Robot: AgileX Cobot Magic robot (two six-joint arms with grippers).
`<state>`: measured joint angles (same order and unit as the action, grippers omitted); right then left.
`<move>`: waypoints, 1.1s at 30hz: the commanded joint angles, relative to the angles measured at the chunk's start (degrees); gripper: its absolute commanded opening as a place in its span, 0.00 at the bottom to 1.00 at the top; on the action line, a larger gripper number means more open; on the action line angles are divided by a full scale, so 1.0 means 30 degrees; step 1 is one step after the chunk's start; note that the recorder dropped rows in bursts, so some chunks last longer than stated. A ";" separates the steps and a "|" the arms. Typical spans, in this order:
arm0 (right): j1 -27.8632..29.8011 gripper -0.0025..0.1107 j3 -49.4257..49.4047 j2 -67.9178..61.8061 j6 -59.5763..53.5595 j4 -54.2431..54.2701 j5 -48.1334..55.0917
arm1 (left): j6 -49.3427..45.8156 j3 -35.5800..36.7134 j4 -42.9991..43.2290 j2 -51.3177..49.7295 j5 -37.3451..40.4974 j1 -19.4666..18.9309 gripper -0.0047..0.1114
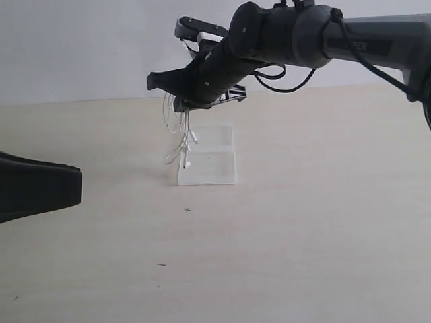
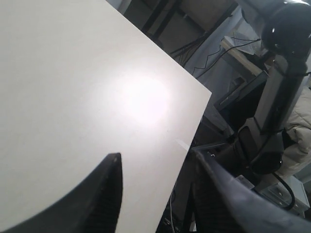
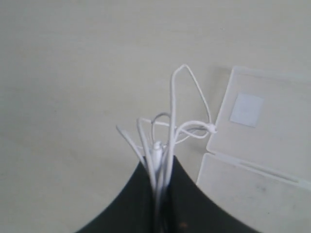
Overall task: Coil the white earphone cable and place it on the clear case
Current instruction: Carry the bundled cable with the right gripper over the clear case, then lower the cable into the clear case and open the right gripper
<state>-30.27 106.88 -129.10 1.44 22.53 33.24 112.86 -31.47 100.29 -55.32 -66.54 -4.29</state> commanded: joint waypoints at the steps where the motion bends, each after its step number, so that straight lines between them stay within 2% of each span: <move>1: 0.0087 0.02 0.0145 -0.0534 0.0050 -0.0286 -0.0365 | -0.0084 0.0095 -0.0114 0.0083 0.0138 0.0072 0.43; 15: 0.0860 0.02 0.0145 -0.0778 -0.0021 -0.4340 0.1335 | -0.0119 0.0095 -0.0114 0.0083 0.0254 0.0072 0.43; 27: 0.0860 0.02 0.0145 -0.0891 -0.3404 -0.4566 0.3173 | -0.0119 0.0095 -0.0114 0.0083 0.0254 0.0072 0.43; 33: 0.0860 0.02 0.0145 -0.0891 -0.3682 -0.5769 0.4062 | -0.0119 0.0095 -0.0114 0.0083 0.0364 0.0072 0.43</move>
<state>-27.86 106.88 -131.87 -8.54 6.89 44.13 112.74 -31.47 100.29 -55.32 -66.11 -4.29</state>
